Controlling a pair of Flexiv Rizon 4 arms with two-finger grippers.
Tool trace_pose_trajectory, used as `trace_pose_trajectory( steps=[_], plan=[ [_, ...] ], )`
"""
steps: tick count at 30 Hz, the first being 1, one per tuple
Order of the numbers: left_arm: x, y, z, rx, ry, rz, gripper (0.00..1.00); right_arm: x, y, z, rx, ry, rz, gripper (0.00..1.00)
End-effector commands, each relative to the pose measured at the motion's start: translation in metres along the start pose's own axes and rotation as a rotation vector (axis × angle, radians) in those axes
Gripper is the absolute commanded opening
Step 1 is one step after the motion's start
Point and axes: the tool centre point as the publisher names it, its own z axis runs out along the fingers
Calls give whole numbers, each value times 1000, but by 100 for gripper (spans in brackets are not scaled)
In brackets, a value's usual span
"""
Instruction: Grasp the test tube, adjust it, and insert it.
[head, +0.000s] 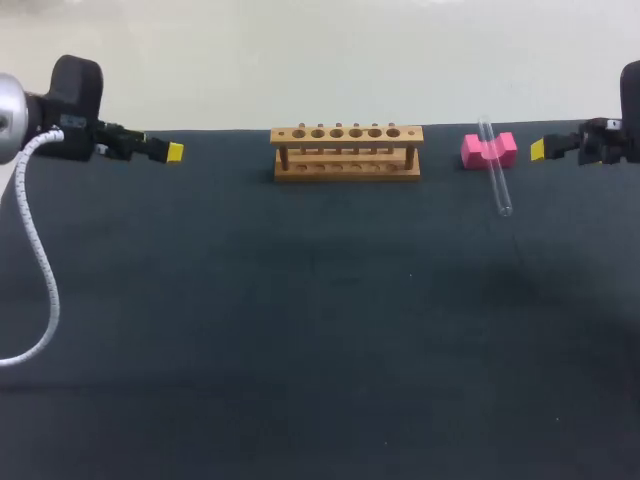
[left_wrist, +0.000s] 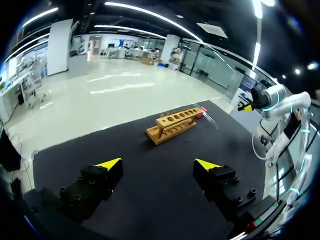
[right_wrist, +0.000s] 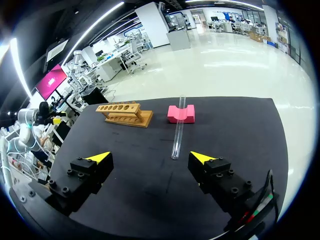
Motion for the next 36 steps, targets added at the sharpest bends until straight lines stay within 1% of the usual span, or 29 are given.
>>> trace_pose_trajectory(
  steps=[1,4,7,9,13,17,21,24,31,36],
  plan=[
    [-3,15,14,188,-65,65,100,0,0,0,1,0,-1,100],
    [-8,21,20,257,-83,122,100,0,0,0,1,0,-1,100],
    [-10,27,28,300,-96,178,100,0,0,0,1,0,-1,100],
    [-12,30,35,313,-110,224,100,0,0,0,1,0,-1,100],
    [-16,35,44,383,-131,270,100,0,0,0,1,0,-1,100],
    [-18,40,56,433,-151,299,100,0,0,0,1,0,-1,100],
    [-18,43,67,472,-170,362,100,0,0,0,1,0,-1,100],
    [-19,45,76,491,-173,403,100,0,0,0,1,0,-1,100],
    [-21,49,93,535,-186,435,100,0,0,0,1,0,-1,100],
    [-21,50,107,517,-196,440,100,0,0,0,1,0,-1,100]
  ],
)
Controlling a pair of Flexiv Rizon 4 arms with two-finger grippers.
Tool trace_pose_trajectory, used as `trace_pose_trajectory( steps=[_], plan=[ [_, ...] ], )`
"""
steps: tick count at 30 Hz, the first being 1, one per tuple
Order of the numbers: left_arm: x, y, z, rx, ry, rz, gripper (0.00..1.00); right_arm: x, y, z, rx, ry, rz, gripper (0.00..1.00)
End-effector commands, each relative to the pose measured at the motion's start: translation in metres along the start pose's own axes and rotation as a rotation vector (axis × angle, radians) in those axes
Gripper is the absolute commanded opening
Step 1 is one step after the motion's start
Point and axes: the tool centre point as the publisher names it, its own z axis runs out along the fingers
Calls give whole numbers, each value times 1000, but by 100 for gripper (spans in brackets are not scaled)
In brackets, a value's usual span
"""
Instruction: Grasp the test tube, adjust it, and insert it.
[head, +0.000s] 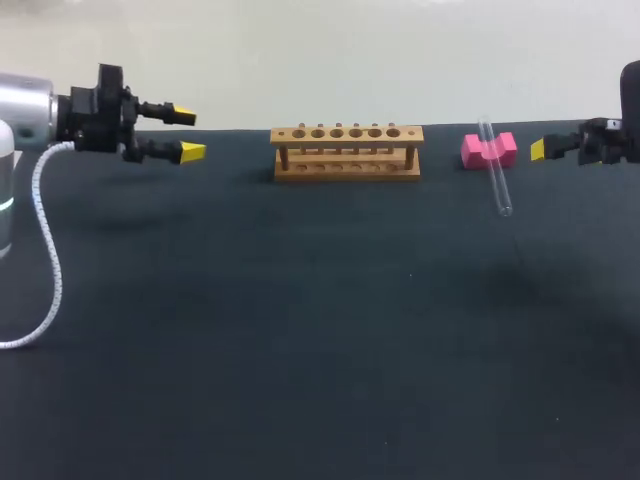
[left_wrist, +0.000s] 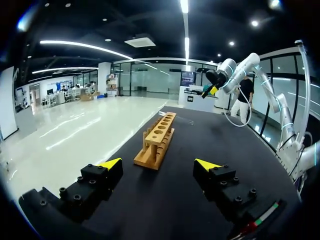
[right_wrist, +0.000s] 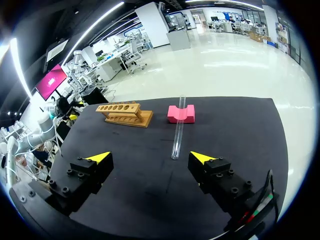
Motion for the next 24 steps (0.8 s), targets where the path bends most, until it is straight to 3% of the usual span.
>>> trace_pose_trajectory(
  steps=[1,24],
  plan=[
    [4,12,14,91,-6,6,100,0,0,0,1,0,-1,100],
    [9,18,28,84,-24,11,100,0,0,0,1,0,-1,100]
  ],
)
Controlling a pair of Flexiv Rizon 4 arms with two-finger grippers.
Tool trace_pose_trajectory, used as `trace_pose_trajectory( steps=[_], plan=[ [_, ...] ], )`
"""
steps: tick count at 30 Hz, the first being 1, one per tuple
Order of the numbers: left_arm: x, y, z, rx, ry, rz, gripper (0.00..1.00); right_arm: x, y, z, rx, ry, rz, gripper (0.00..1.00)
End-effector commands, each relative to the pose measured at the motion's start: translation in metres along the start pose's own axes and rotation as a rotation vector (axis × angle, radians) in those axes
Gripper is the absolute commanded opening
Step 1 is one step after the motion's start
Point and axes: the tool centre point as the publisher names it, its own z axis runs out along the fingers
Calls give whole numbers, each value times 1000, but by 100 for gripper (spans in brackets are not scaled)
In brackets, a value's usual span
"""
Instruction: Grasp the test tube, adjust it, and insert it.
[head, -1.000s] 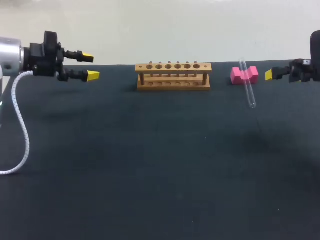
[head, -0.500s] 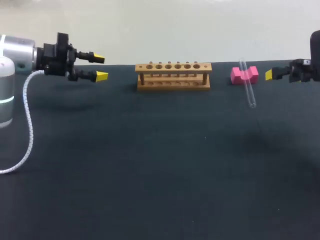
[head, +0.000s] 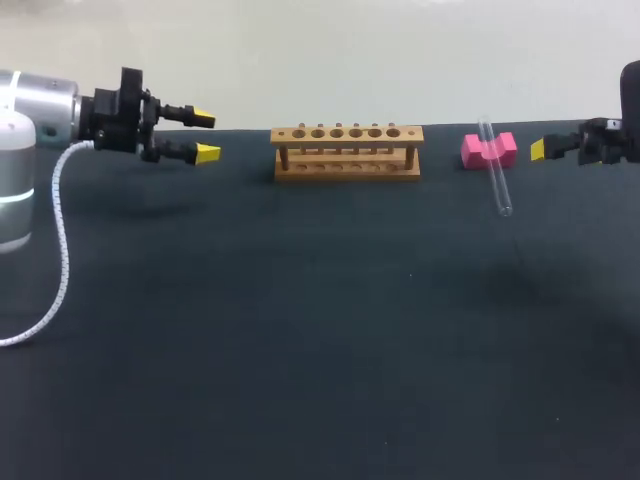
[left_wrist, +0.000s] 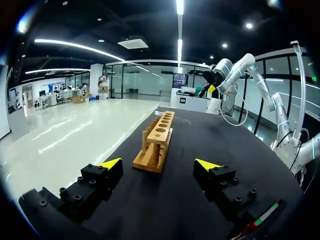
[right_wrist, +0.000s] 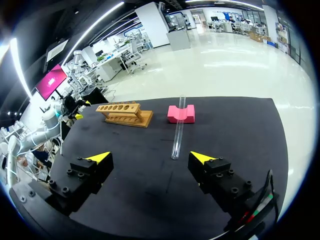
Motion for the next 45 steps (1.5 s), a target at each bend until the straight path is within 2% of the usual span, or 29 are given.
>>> trace_pose_trajectory(
  steps=[1,34,45],
  plan=[
    [0,3,0,8,0,0,100,0,0,0,1,0,-1,100],
    [0,3,0,8,0,0,100,0,0,0,1,0,-1,100],
    [0,3,0,8,0,0,100,-28,10,13,74,8,-70,100]
  ],
)
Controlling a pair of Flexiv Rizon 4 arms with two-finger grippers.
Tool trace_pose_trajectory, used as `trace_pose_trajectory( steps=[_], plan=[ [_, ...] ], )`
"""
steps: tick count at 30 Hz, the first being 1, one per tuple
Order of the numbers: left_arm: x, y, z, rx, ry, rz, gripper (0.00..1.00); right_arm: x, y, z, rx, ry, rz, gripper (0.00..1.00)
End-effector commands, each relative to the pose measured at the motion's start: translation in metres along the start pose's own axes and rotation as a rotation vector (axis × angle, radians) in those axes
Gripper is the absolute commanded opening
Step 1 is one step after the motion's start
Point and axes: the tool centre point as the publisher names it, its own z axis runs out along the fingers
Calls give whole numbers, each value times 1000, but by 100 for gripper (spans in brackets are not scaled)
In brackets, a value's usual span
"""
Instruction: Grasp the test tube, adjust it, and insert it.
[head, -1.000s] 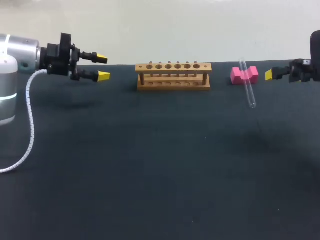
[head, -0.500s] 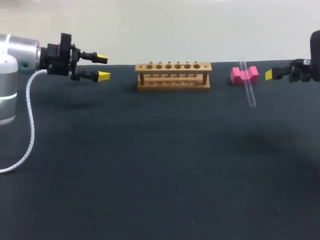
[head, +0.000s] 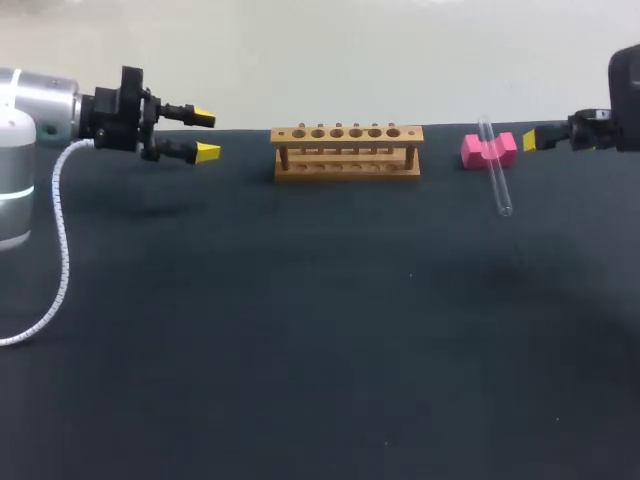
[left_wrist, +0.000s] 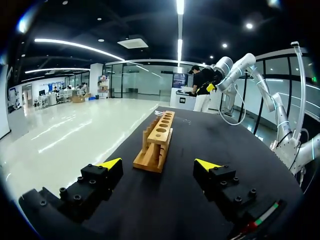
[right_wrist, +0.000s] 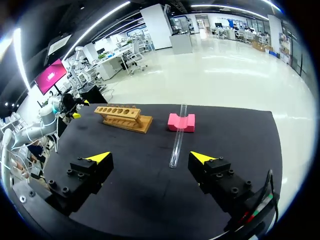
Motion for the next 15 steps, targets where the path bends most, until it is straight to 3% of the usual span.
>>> trace_pose_trajectory(
  steps=[1,11,13,15],
  plan=[
    [1,2,0,5,-2,2,100,-13,6,8,39,35,-14,100],
    [1,2,0,5,-2,2,100,-24,6,22,134,22,-50,100],
    [1,2,0,5,-2,2,100,-29,7,25,167,111,-69,100],
    [1,2,0,5,-2,2,100,-29,7,25,167,111,-69,100]
  ],
)
